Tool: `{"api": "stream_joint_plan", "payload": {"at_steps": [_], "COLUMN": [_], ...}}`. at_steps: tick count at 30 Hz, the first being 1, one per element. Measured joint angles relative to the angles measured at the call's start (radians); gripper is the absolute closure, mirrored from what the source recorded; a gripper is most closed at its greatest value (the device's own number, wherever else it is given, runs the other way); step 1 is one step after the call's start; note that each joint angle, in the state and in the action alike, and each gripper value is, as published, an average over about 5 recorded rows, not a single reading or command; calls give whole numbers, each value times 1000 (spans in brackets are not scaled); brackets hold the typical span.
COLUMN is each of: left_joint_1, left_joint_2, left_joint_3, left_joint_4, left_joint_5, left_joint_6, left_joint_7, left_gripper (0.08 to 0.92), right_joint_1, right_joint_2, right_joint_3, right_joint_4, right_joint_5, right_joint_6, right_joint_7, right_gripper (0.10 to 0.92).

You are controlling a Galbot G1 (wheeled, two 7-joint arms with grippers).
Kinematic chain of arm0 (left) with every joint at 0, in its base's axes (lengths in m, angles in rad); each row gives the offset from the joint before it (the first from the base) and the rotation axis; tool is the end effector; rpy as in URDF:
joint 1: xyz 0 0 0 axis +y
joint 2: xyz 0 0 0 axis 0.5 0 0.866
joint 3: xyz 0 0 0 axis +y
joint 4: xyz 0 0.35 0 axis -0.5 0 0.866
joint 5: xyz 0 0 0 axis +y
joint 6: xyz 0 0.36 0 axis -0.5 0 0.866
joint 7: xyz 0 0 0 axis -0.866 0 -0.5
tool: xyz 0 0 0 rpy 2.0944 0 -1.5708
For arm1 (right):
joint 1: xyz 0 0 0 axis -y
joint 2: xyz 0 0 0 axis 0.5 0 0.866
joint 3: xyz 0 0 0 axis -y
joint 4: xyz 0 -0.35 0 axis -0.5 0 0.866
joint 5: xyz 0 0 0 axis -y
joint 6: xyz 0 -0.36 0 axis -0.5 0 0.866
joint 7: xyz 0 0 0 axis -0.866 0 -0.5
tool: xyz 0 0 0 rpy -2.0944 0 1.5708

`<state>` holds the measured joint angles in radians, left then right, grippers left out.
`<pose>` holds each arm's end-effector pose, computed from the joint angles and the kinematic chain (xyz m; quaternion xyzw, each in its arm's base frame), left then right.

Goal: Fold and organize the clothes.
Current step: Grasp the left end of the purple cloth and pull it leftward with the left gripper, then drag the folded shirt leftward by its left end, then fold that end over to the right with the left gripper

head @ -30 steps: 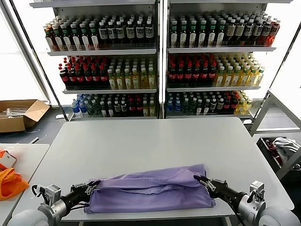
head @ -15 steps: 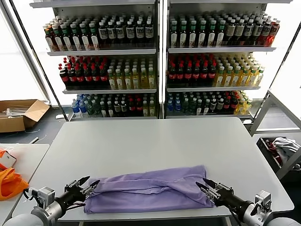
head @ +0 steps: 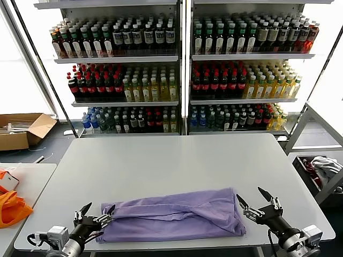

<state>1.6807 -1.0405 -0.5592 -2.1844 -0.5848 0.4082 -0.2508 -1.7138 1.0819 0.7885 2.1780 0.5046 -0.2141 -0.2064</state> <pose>0.1673 0.0812 -0.2691 -0.0211 -0.9688 0.0060 0.2468 0.1678 -0.1363 -0.2482 0.1389 -0.9835 0.0126 0.1152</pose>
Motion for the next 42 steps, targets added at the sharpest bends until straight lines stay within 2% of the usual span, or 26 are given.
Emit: {"api": "stream_joint_plan", "payload": {"at_steps": [5,8,19,31,37,42], "left_joint_1": [-4,-3,-7,-23,-43,-76], "left_joint_2": [-69,-100,-168,-182,-162,-114], "left_joint_3": [61,89,145,151,114,17], "left_joint_4": [27,42,76,93,90,119], "left_joint_5": [51,72,98,95,74,33], "left_joint_6": [-26,-37,-79,-98,-93,-89], "left_joint_7": [-82,-117,-173,-182,-173,-141], "left_gripper": [177,217,535,866,894,894], "right_joint_1": [-2,1,7,5,5,2], "right_joint_2": [17,22,34,31,27,18], "right_joint_3": [6,8,20,39,50,61], "right_joint_4": [-8,-12,-12,1,14,26], "right_joint_5": [-31,-38,-12,34,54,71], "right_joint_6": [42,56,82,87,83,79], "right_joint_7": [12,20,39,47,53,56], "right_gripper": [202,202,203,203,203,203]}}
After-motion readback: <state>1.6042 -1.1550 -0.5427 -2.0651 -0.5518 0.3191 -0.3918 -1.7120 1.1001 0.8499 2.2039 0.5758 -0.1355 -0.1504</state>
